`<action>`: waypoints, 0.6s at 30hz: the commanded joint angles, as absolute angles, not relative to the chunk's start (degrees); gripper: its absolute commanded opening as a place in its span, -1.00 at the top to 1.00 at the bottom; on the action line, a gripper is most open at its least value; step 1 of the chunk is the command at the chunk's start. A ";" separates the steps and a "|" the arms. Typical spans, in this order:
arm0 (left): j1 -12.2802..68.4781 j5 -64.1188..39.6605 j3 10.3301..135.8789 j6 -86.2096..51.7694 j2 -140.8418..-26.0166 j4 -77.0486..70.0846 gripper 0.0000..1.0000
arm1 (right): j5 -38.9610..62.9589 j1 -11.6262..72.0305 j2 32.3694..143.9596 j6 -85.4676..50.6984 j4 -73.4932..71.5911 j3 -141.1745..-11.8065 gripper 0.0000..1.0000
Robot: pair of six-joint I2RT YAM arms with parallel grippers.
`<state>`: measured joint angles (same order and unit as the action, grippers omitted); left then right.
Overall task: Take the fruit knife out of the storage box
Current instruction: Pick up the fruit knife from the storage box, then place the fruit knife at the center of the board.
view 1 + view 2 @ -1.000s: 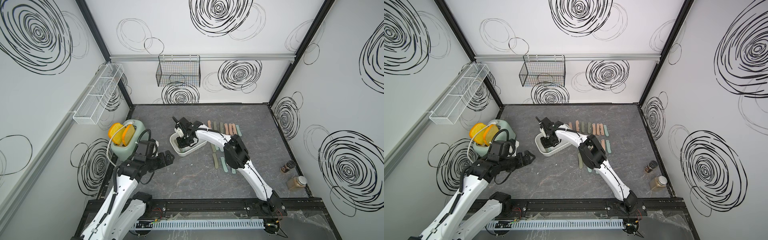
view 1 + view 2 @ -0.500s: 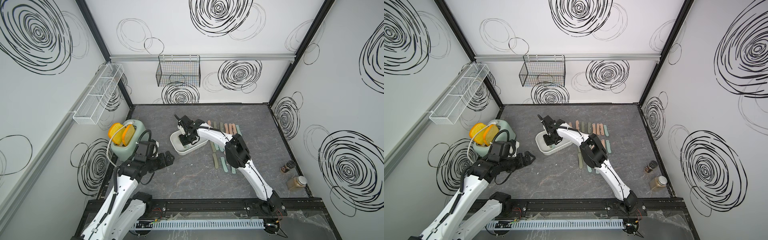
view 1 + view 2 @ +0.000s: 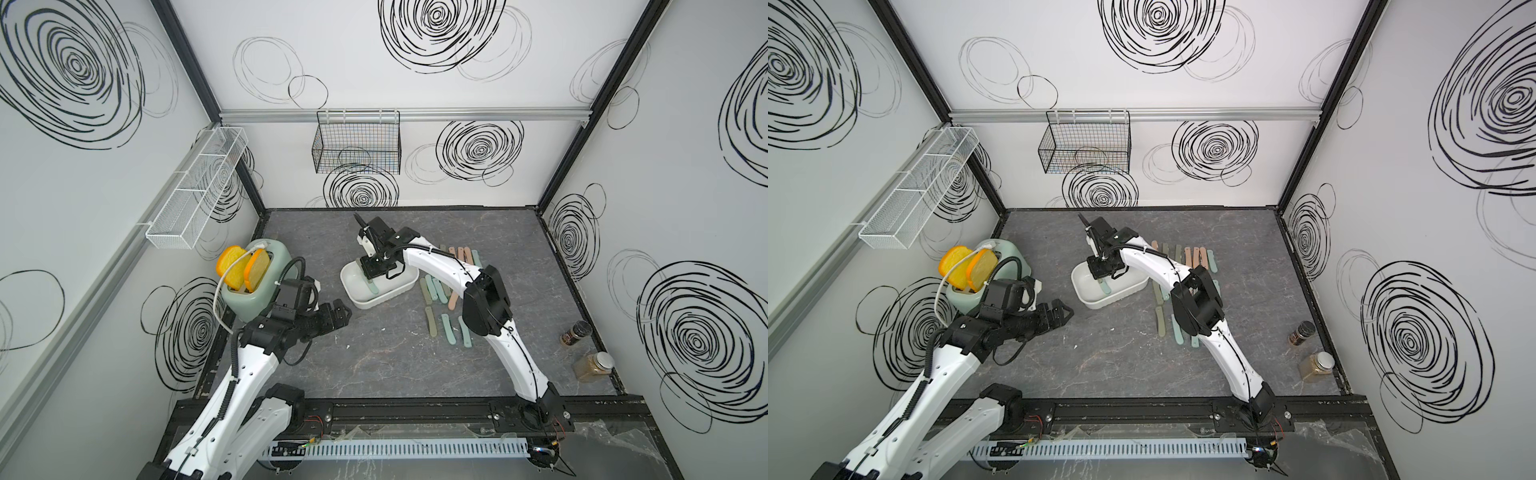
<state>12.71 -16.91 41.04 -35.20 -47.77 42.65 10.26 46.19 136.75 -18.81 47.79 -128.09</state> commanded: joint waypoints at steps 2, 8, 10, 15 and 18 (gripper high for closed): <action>13.86 -17.03 42.83 -36.37 -49.33 38.54 -0.95 | 11.44 44.33 131.05 -18.84 49.11 -124.90 0.87; 17.01 -16.35 43.92 -37.91 -53.11 34.88 -0.96 | 13.05 42.33 122.35 -20.48 45.13 -113.53 0.88; 18.40 -15.88 44.28 -38.44 -54.41 33.51 -0.96 | 13.39 41.87 119.50 -20.98 44.01 -109.53 0.88; 22.89 -14.48 44.71 -40.37 -57.99 29.49 -0.96 | 14.40 40.68 110.94 -22.99 40.62 -97.18 0.89; 26.34 -13.29 44.74 -41.26 -60.47 27.11 -0.96 | 16.08 39.86 104.94 -25.31 37.12 -88.02 0.88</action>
<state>24.14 -15.27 42.96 -39.51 -59.00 31.94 13.98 40.45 109.14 -22.57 40.47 -93.41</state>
